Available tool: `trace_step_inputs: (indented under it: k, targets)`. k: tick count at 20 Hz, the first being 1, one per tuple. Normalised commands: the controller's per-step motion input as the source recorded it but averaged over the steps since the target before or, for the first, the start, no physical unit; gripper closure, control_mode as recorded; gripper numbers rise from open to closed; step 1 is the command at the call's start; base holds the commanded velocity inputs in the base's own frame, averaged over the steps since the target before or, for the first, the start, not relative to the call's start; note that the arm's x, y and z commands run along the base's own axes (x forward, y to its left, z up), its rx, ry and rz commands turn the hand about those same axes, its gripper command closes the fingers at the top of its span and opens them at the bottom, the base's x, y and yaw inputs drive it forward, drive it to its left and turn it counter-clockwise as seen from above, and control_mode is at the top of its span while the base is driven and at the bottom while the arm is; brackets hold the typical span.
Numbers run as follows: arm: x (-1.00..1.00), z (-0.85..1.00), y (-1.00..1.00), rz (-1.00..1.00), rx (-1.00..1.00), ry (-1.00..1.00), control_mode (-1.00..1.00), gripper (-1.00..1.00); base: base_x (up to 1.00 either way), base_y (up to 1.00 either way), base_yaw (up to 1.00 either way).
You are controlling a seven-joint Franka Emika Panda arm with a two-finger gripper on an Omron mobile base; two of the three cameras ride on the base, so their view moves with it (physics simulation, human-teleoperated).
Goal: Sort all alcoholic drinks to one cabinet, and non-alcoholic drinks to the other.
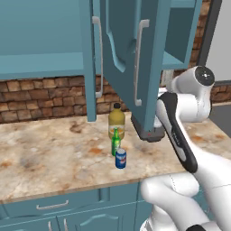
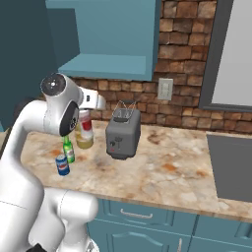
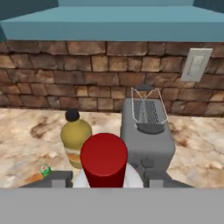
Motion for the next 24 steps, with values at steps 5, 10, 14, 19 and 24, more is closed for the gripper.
trace_step_inputs:
  k: [5, 10, 14, 19, 24]
  targets:
    - [0.0, 0.79, -0.37, 0.0, 0.0, -0.05, -1.0, 1.0, 0.0, 0.0, 0.0]
    - [0.2, 0.53, -0.06, 0.0, -0.01, -0.05, -1.0, 1.0, 0.0, 0.0, 0.0]
    - [0.09, 0.53, 0.0, -0.01, 0.0, -0.09, -1.0, 1.0, 0.0, 0.0, 0.0]
    - [0.11, 0.38, -0.04, -0.01, -0.01, -0.15, -1.0, 1.0, 0.0, 0.0, 0.0]
    - [0.15, 0.16, -0.09, 0.0, 0.0, -0.2, -1.0, 1.0, 0.0, 0.0, 0.0]
